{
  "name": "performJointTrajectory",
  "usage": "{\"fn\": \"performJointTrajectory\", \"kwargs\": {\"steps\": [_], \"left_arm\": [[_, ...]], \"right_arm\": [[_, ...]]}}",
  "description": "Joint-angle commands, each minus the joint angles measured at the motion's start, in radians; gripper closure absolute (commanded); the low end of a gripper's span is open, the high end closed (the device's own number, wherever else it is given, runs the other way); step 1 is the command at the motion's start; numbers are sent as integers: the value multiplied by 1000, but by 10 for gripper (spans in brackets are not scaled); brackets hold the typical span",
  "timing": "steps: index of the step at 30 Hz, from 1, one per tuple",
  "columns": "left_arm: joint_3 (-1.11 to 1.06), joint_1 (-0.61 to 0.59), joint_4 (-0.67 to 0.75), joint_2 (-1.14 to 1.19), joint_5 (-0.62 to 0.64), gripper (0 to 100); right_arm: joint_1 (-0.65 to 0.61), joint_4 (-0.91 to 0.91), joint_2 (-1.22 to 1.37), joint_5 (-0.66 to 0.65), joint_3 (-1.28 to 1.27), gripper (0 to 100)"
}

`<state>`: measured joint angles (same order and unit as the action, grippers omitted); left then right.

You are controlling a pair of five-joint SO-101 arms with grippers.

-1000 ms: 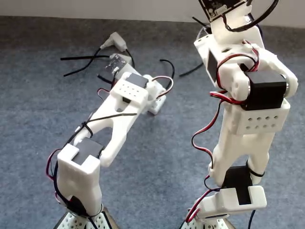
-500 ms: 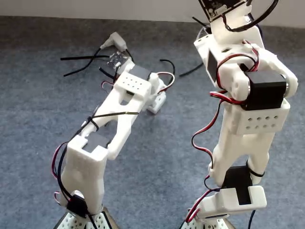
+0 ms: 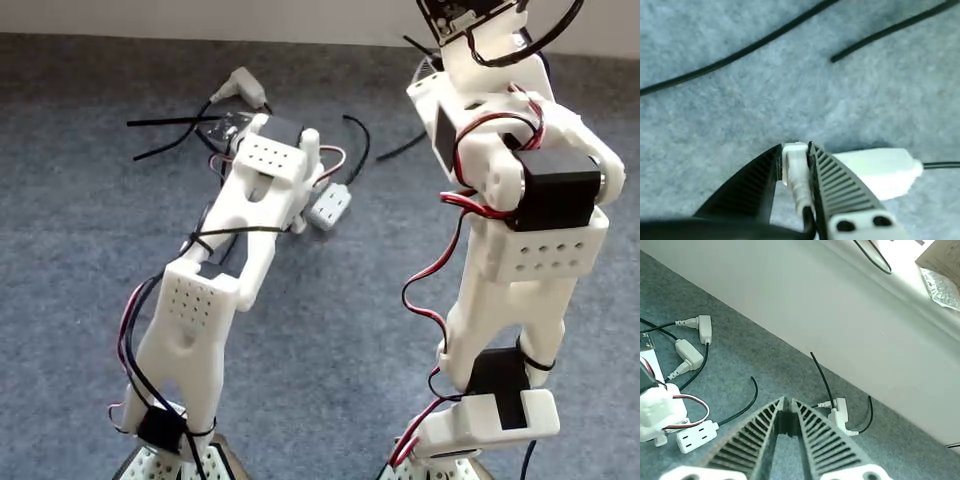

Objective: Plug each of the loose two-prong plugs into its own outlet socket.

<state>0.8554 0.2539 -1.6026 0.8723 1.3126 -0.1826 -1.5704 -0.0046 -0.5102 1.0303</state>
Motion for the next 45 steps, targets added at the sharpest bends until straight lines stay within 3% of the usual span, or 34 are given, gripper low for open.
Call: {"fn": "performJointTrajectory", "kwargs": {"steps": [1, 5, 12, 16, 25, 31, 40, 45], "left_arm": [[104, -21, -58, -13, 3, 994], [188, -15, -133, -28, 2, 994], [217, -15, -118, -27, 0, 994], [219, -13, -58, -27, 0, 994], [223, 48, -12, 39, -2, 994], [223, 44, 14, 38, -2, 994], [343, 88, -80, 8, -2, 994], [360, 94, -48, 71, -2, 994]], "right_arm": [[5, 10, -12, 3, 31, 990], [5, 12, -10, 3, 31, 990], [27, 15, -8, 2, 30, 990], [131, 31, -5, -14, 31, 990], [487, 68, 85, -230, -27, 990], [679, 252, 177, -83, -24, 990], [691, 286, 182, -12, -24, 990], [670, 285, 179, -12, -24, 990]]}}
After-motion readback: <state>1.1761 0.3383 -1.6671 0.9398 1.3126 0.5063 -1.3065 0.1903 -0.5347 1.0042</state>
